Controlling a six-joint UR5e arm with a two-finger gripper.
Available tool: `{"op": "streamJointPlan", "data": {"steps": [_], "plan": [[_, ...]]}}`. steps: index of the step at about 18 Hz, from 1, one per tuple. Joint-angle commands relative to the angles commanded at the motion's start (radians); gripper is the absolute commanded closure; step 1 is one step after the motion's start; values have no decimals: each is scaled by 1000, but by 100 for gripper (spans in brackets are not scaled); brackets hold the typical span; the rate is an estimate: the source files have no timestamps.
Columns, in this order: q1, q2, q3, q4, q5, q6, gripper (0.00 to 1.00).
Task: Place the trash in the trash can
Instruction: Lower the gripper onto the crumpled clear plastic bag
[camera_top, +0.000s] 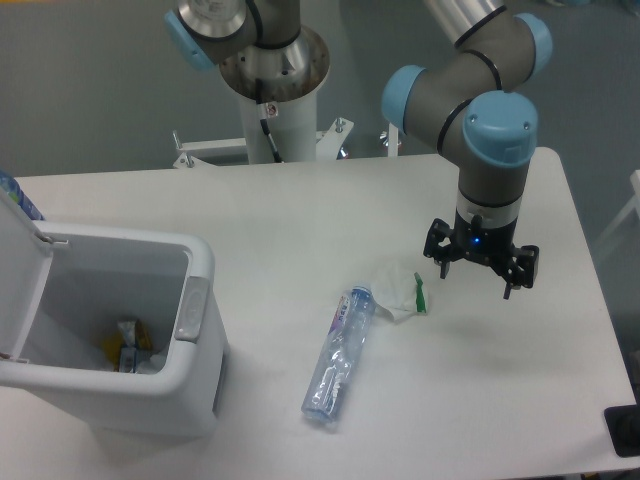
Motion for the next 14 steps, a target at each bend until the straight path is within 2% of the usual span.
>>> {"op": "streamJointPlan", "data": {"steps": [4, 6, 8, 12, 14], "plan": [[0, 3, -2, 2, -3, 0, 0], [-2, 8, -21, 3, -6, -2, 0], [-2, 24, -67, 11, -11, -8, 0], [-8, 52, -201, 100, -14, -3, 0], [-26, 67, -231, 106, -3, 0, 0]]}}
